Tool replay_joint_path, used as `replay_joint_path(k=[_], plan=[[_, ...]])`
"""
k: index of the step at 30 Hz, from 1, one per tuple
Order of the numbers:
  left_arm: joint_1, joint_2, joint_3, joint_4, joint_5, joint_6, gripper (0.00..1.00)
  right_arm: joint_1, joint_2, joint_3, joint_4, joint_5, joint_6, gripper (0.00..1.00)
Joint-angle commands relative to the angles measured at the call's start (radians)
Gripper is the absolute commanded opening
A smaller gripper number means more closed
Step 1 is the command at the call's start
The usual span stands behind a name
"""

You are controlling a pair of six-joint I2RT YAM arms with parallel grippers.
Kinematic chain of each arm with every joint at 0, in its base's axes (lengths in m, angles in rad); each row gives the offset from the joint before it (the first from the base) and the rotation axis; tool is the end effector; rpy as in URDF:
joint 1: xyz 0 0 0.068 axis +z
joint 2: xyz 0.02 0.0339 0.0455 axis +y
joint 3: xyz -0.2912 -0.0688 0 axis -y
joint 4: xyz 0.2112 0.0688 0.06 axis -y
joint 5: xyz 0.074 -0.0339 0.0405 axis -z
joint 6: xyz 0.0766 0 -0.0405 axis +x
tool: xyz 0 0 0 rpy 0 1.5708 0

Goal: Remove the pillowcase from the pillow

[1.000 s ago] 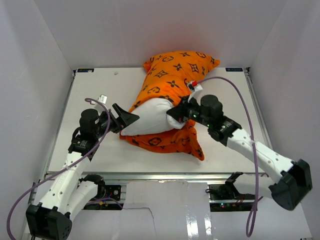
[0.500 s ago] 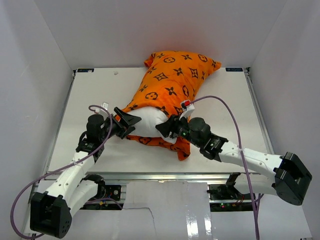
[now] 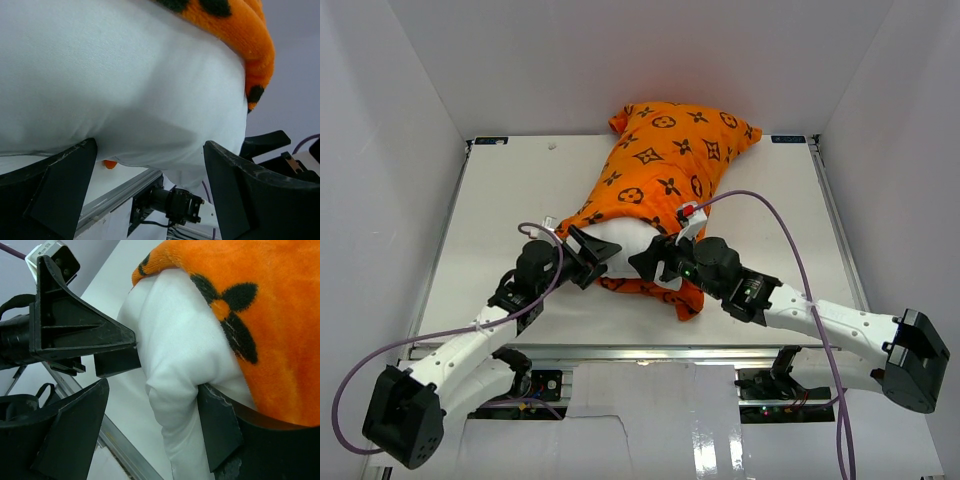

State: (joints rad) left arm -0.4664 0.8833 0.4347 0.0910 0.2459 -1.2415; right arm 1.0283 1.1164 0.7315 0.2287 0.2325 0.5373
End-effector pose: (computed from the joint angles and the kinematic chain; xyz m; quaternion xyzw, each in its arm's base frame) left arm 0.1617 -0.1023 0.2491 -0.2434 0.7813 -0.4927 0.2958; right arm 0.1479 0.2112 0.3284 -0.1104 0.7507 0.3927 0.5197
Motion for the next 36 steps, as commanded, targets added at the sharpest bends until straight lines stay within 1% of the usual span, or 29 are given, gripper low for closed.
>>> replay_joint_path(k=[1, 4, 6, 9, 10, 11, 13, 14, 17, 18, 20, 21, 23, 24, 25, 27, 28, 31, 32, 34, 35, 36], plan=[[-0.087, 0.069, 0.024, 0.004, -0.101, -0.078, 0.98, 0.016, -0.003, 0.017, 0.023, -0.007, -0.027, 0.76], [-0.124, 0.135, 0.050, 0.016, -0.126, -0.102, 0.97, 0.029, 0.019, -0.007, 0.063, -0.025, -0.023, 0.76], [-0.135, 0.192, 0.079, 0.018, -0.155, -0.101, 0.91, 0.044, 0.029, -0.030, 0.096, -0.038, -0.017, 0.75], [-0.136, 0.241, 0.088, 0.044, -0.191, -0.108, 0.64, 0.072, 0.045, -0.066, 0.138, -0.036, -0.014, 0.75], [-0.137, 0.250, 0.093, 0.049, -0.197, -0.108, 0.52, 0.075, 0.046, -0.075, 0.147, -0.033, -0.014, 0.75], [-0.137, 0.270, 0.104, 0.050, -0.207, -0.093, 0.30, 0.079, 0.043, -0.090, 0.155, -0.029, -0.014, 0.75], [-0.137, 0.284, 0.119, 0.052, -0.211, -0.059, 0.08, 0.081, 0.025, -0.101, 0.150, -0.019, -0.022, 0.75], [-0.137, 0.287, 0.124, 0.052, -0.214, -0.033, 0.00, 0.081, 0.014, -0.104, 0.126, -0.012, -0.025, 0.75], [-0.137, 0.252, 0.108, 0.058, -0.230, 0.023, 0.00, 0.081, -0.042, -0.092, 0.061, 0.017, -0.060, 0.75], [-0.137, 0.215, 0.087, 0.056, -0.231, 0.040, 0.00, 0.081, -0.079, -0.064, -0.013, 0.039, -0.083, 0.75], [-0.137, 0.175, 0.067, 0.050, -0.231, 0.077, 0.00, 0.081, -0.121, -0.029, -0.095, 0.054, -0.115, 0.75], [-0.137, 0.143, 0.059, 0.029, -0.231, 0.121, 0.00, 0.081, -0.159, -0.009, -0.170, 0.060, -0.132, 0.75], [-0.138, 0.120, 0.061, -0.002, -0.217, 0.186, 0.00, 0.081, -0.181, 0.077, -0.254, 0.056, -0.187, 0.74], [-0.137, 0.103, 0.062, -0.028, -0.206, 0.203, 0.00, 0.081, -0.181, 0.113, -0.337, 0.053, -0.207, 0.74], [-0.137, 0.092, 0.061, -0.036, -0.194, 0.223, 0.00, 0.079, -0.172, 0.190, -0.369, 0.053, -0.247, 0.74], [-0.137, 0.074, 0.053, -0.060, -0.172, 0.258, 0.00, 0.081, -0.124, 0.268, -0.419, 0.062, -0.293, 0.74], [-0.137, 0.053, 0.049, -0.063, -0.165, 0.272, 0.00, 0.081, -0.104, 0.342, -0.442, 0.070, -0.350, 0.74], [-0.138, 0.001, 0.026, -0.072, -0.134, 0.313, 0.00, 0.073, -0.005, 0.445, -0.439, 0.125, -0.450, 0.75], [-0.137, -0.016, 0.021, -0.083, -0.132, 0.320, 0.00, 0.069, 0.064, 0.519, -0.440, 0.131, -0.517, 0.75], [-0.137, -0.065, 0.007, -0.099, -0.137, 0.332, 0.00, 0.043, 0.140, 0.600, -0.471, 0.098, -0.574, 0.75], [-0.137, -0.082, 0.006, -0.134, -0.140, 0.333, 0.00, 0.035, 0.228, 0.694, -0.498, 0.043, -0.601, 0.75], [-0.138, -0.098, 0.003, -0.145, -0.143, 0.338, 0.00, 0.027, 0.276, 0.748, -0.529, 0.013, -0.614, 0.75]])
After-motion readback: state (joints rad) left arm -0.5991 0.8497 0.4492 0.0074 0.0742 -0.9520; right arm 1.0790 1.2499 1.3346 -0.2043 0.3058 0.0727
